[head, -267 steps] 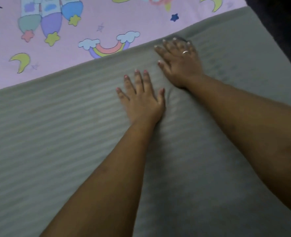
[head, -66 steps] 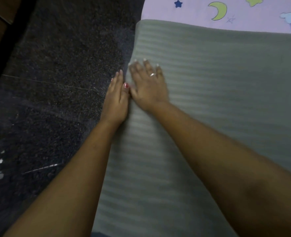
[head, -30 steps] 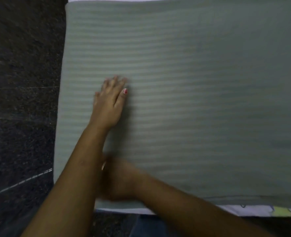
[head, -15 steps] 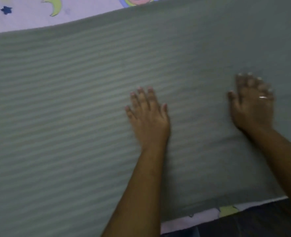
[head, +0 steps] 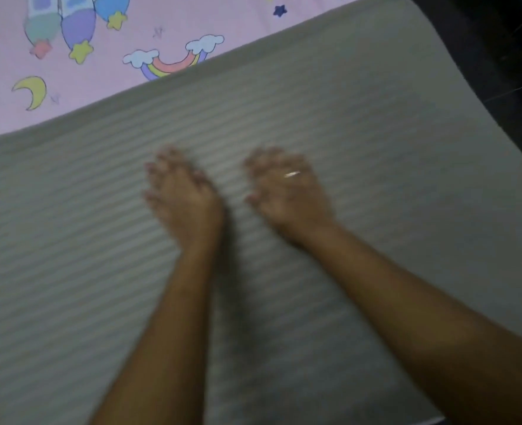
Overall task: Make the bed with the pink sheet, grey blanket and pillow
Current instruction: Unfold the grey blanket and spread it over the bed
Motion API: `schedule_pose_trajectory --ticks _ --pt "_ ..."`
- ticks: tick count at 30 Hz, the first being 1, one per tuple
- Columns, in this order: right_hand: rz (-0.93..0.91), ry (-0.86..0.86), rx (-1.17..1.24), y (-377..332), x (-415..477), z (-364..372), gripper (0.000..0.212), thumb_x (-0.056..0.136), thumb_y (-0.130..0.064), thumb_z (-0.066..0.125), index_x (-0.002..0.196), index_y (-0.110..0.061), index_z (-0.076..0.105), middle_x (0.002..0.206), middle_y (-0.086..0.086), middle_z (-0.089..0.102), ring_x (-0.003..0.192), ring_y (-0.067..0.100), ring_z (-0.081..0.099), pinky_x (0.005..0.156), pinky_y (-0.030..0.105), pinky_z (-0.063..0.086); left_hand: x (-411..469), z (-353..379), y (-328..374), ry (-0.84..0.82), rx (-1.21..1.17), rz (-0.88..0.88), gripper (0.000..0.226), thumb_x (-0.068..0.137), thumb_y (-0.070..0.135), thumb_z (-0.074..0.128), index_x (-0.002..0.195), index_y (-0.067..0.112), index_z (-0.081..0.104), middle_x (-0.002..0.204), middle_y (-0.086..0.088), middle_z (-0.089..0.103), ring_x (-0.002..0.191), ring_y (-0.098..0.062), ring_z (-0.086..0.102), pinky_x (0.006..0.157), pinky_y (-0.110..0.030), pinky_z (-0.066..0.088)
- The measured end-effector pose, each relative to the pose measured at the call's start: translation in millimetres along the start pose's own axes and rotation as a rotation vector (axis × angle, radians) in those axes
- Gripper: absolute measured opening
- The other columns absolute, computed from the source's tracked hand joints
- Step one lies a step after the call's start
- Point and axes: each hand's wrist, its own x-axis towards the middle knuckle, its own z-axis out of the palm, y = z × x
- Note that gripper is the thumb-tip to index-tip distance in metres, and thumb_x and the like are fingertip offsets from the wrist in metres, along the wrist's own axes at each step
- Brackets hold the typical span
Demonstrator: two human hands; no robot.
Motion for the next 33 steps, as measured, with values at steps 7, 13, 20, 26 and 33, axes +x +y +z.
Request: schedule_pose_trajectory --ticks 7,13,20,26,33 --pt "-0.115 -0.213 -0.12 78.5 37.3 -242.4 0.062 0.093 -0.055 0.024 0.148 -0.028 0.03 0.155 0.003 0.029 0.143 0.026 0.025 0.115 0.041 0.012 28.9 17.0 -0.5 0.036 0.116 -0.126 0.061 0.099 0.04 0.028 0.151 0.012 0.013 0.158 -0.012 0.011 0.145 -0.032 0.005 0.114 -0.053 0.004" --pt "0.51 -0.195 -0.184 218.0 70.3 -301.0 0.062 0.094 -0.06 0.018 0.15 -0.033 0.017 0.158 0.001 0.02 0.144 0.033 0.017 0.114 0.054 0.011 47.8 46.5 130.3 -0.327 0.183 0.193 0.062 0.096 0.056 0.019 0.15 0.033 -0.001 0.159 -0.007 -0.008 0.144 -0.036 -0.011 0.113 -0.054 -0.005" --pt "0.347 -0.229 -0.174 167.2 97.6 -282.6 0.062 0.096 -0.058 0.019 0.152 -0.033 0.009 0.16 -0.003 0.007 0.146 0.031 0.007 0.113 0.056 0.008 45.0 60.8 208.6 -0.515 0.132 0.393 0.069 0.096 0.058 0.021 0.149 0.029 -0.012 0.157 -0.004 -0.019 0.144 -0.027 -0.018 0.113 -0.05 -0.012" --pt "0.652 -0.203 -0.031 201.6 48.6 -306.2 0.066 0.093 -0.065 0.021 0.15 -0.033 0.013 0.15 0.013 0.032 0.127 0.042 0.04 0.101 0.051 0.032 -16.7 70.2 207.5 -0.361 0.129 0.499 0.064 0.098 0.05 0.022 0.151 0.023 0.0 0.16 -0.001 -0.004 0.146 -0.024 -0.008 0.115 -0.047 -0.005" --pt "0.92 -0.27 -0.008 222.8 -82.4 -353.5 0.071 0.093 -0.064 0.013 0.118 -0.015 0.059 0.118 0.02 0.061 0.108 0.038 0.057 0.088 0.042 0.043 -156.8 79.3 226.7 -0.329 -0.009 0.674 0.059 0.097 0.052 0.018 0.15 0.024 0.016 0.158 -0.004 0.016 0.146 -0.026 0.006 0.116 -0.046 0.009"
